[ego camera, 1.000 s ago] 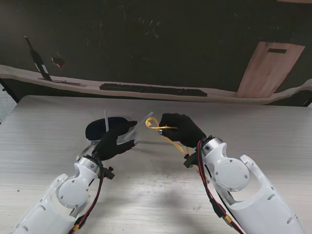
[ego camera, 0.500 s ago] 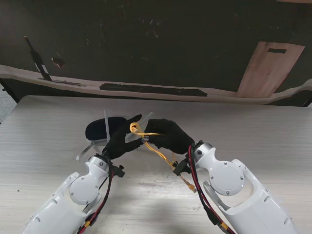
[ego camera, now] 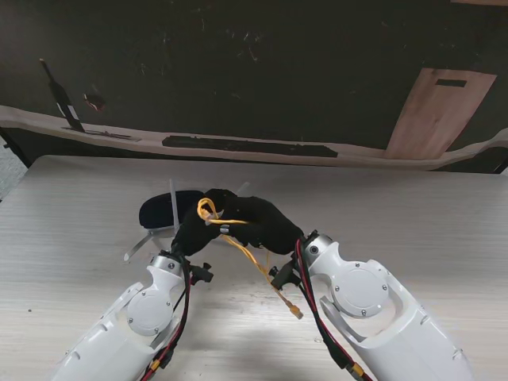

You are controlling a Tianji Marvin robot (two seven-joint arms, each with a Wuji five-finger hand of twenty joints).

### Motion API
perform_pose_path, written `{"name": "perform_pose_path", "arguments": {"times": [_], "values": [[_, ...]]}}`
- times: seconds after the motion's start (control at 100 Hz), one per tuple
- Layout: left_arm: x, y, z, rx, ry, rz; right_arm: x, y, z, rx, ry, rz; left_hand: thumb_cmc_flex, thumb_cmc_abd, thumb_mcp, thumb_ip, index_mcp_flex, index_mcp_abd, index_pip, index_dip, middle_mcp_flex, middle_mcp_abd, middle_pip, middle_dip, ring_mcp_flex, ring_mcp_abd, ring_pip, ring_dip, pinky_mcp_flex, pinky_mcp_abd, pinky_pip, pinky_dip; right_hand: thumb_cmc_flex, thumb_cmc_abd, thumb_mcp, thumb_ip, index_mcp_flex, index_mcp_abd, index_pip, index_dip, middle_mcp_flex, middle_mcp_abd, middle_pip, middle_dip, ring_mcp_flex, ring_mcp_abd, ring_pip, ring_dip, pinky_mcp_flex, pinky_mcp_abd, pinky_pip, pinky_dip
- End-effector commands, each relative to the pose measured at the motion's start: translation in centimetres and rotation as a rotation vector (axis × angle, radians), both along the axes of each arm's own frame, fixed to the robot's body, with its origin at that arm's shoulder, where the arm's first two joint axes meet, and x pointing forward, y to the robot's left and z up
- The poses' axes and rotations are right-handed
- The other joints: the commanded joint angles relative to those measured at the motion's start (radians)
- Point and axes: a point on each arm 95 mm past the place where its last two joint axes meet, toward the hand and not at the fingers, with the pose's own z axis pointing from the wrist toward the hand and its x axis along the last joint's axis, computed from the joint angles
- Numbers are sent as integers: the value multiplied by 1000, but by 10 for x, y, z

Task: Untangle the Ethernet cable and plug it into the router

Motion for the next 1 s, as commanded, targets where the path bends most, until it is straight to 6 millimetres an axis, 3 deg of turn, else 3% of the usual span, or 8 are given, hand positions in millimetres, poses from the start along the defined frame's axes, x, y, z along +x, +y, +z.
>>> {"name": "perform_pose_path", "arguments": {"times": [0.0,0.16,0.31,0.4,0.58,0.65,0.85,0.99], "values": [[-2,-9,5,-62,9,-50,0,1,-5,7,37,-6,226,66,-149,-21,54,-77,160,19,155,-54,-29,116,98,14,84,40,54,12,85,52,17,36,-31,1,0,-26,12,14,98,194,110,5,-22,-117,35,-23,16,-23,221,-26],[-4,-8,10,-203,7,-44,7,-4,-13,2,120,-44,265,130,-173,-9,94,-100,205,39,229,-63,53,203,200,48,202,102,188,72,193,100,56,28,-56,16,-9,-29,-1,16,52,214,48,-2,-26,-79,3,-119,-1,63,128,-79],[-5,-5,13,-271,8,-49,12,-9,-22,22,262,-64,265,162,-189,-14,96,-106,186,35,210,-42,121,232,310,39,313,159,364,124,329,150,102,-7,-70,32,9,-16,-36,-11,37,249,-9,-22,-27,-21,-60,-176,-46,283,-89,-169],[-6,-4,14,-298,15,-62,14,-12,-26,36,337,-71,265,170,-185,-13,99,-108,178,36,198,-29,131,227,352,27,378,196,482,119,441,181,122,-27,-80,39,32,-15,-61,-33,36,275,-40,-36,-29,-1,-74,-184,-53,315,-113,-187],[-6,-3,13,-317,44,-95,18,-18,-30,43,420,-68,265,190,-222,-6,107,-147,153,36,205,-2,200,203,528,5,607,300,780,87,739,139,135,-33,-115,51,57,-35,-95,-49,40,315,-50,-40,-29,-9,-3,-107,13,1,202,-27],[-6,-2,13,-307,58,-108,20,-20,-31,35,414,-72,265,190,-254,-6,109,-166,145,32,221,2,243,200,618,-14,704,324,907,59,869,75,118,-25,-117,48,58,-51,-100,-42,55,307,-37,-37,-31,18,28,-85,45,-125,237,140],[-7,2,11,-264,89,-135,22,-27,-27,38,391,-45,265,176,-400,9,118,-149,119,-6,302,-10,378,199,787,-60,944,363,999,-136,1210,107,49,14,-129,35,53,-25,-44,24,98,278,31,-13,-32,27,63,-48,53,-146,237,246],[-6,7,9,-188,90,-160,24,-32,-23,52,357,-30,231,143,-443,41,154,-82,105,-13,363,-35,477,211,788,-21,1018,365,1006,-139,1263,155,-61,43,-101,32,126,13,6,168,151,228,114,-11,-29,-8,65,-4,50,-107,237,269]]}}
